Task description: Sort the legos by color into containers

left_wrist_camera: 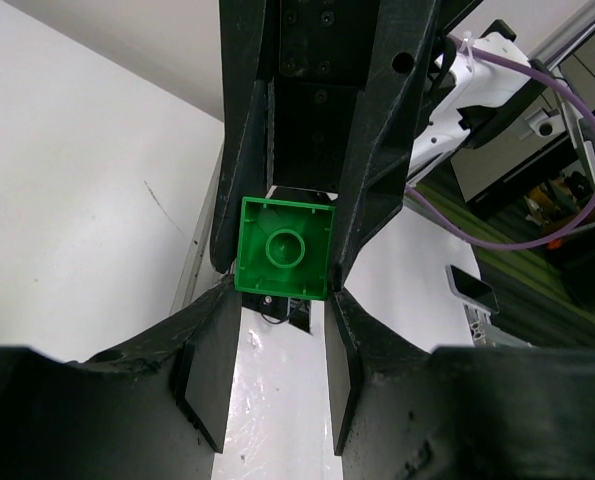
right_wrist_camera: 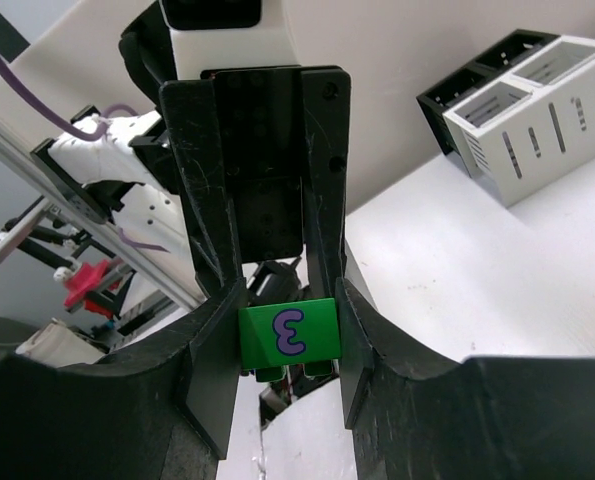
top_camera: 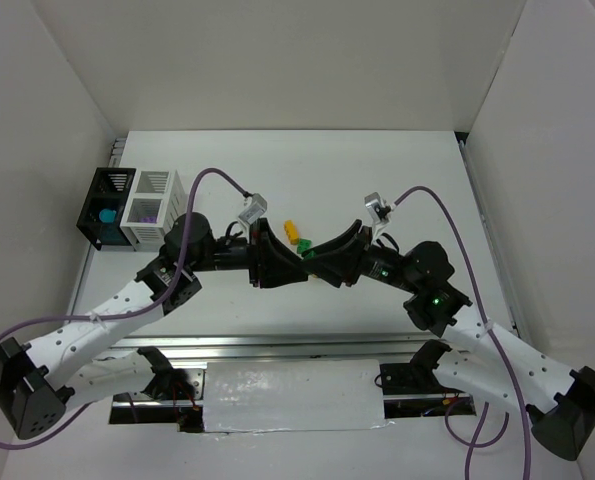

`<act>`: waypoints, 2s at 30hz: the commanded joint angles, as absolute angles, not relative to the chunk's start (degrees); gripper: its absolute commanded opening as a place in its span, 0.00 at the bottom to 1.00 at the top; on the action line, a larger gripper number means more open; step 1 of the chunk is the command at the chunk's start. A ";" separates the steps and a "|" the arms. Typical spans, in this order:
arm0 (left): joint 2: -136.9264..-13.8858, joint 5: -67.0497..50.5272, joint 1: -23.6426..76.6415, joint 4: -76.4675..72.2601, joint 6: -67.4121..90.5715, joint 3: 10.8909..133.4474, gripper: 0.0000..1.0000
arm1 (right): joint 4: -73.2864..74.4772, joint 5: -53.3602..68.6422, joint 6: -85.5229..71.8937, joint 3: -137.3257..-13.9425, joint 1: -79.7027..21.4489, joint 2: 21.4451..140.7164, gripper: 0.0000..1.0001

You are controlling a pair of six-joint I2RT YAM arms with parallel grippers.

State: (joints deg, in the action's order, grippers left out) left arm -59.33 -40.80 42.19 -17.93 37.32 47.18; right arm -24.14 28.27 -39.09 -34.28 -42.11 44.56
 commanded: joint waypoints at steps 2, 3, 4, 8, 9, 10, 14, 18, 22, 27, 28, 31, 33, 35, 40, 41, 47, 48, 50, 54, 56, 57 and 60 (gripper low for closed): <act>-59.85 -36.65 42.80 -23.12 37.09 47.02 0.00 | -31.03 31.03 -40.08 -36.03 -46.58 46.93 0.29; -59.51 -36.13 42.80 -22.77 37.09 46.93 0.00 | -30.94 29.89 -39.90 -36.04 -46.76 46.93 0.31; -59.33 -35.78 42.80 -22.68 37.00 46.85 0.00 | -30.94 29.45 -39.73 -35.86 -47.11 46.76 0.32; -58.71 -34.54 42.80 -22.76 37.44 46.50 0.00 | -29.45 27.34 -39.11 -35.77 -47.72 46.23 0.36; -58.62 -34.37 42.80 -22.76 37.44 46.41 0.00 | -29.10 26.55 -39.11 -35.68 -47.64 46.06 0.36; -58.54 -34.28 42.80 -22.85 37.53 46.49 0.00 | -28.48 25.32 -39.20 -35.68 -47.72 46.14 0.42; -58.88 -34.54 42.80 -24.17 38.06 45.79 0.00 | -27.95 23.12 -39.29 -35.33 -47.72 45.88 0.43; -59.06 -34.63 42.80 -24.70 38.41 45.44 0.00 | -28.03 21.71 -39.37 -34.90 -47.81 45.97 0.67; -58.89 -34.80 42.80 -24.87 38.58 45.44 0.00 | -29.53 22.15 -39.55 -34.28 -47.81 46.06 0.50; -58.62 -34.89 42.80 -24.52 38.23 45.35 0.00 | -30.06 21.27 -39.11 -33.58 -47.99 45.70 0.00; -58.62 -34.98 42.89 -24.35 38.23 45.35 0.00 | -29.97 20.40 -39.20 -33.40 -47.90 45.27 0.01; -58.36 -35.24 42.80 -24.43 38.23 45.18 0.00 | -29.62 19.34 -38.94 -33.13 -47.81 44.74 0.26; -58.19 -35.33 42.80 -24.35 38.14 45.09 0.00 | -29.36 19.25 -38.76 -33.14 -47.90 44.65 0.33; -58.27 -35.16 42.80 -24.26 38.14 45.09 0.00 | -29.36 19.16 -38.67 -33.40 -47.99 44.82 0.33; -58.10 -35.76 42.80 -24.26 38.14 45.26 0.00 | -29.62 19.69 -38.41 -33.40 -47.81 45.26 0.02; -58.27 -35.77 42.80 -24.26 38.14 45.52 0.00 | -29.45 19.69 -38.23 -33.40 -47.90 45.18 0.00; -58.28 -40.41 42.80 -24.07 37.88 45.62 0.65 | -28.13 16.70 -37.27 -33.22 -47.81 44.03 0.00; -57.92 -40.78 42.80 -25.30 37.88 45.27 0.75 | -28.04 17.13 -37.09 -33.40 -47.81 44.21 0.00; -56.70 -41.48 42.80 -26.45 37.79 44.22 0.78 | -28.47 18.19 -37.26 -33.84 -47.81 44.56 0.00; -55.20 -42.28 42.80 -29.09 38.41 43.50 0.79 | -31.11 21.35 -38.49 -33.84 -47.81 46.22 0.01; -55.37 -41.75 42.80 -28.30 38.23 43.94 0.76 | -32.34 23.37 -38.67 -34.19 -47.81 46.93 0.02; -55.46 -41.57 42.80 -28.21 38.15 44.12 0.74 | -32.78 23.99 -39.28 -34.19 -47.81 47.54 0.02; -56.69 -42.19 42.80 -29.44 39.11 44.47 0.67 | -34.45 24.52 -40.08 -34.28 -47.90 48.25 0.03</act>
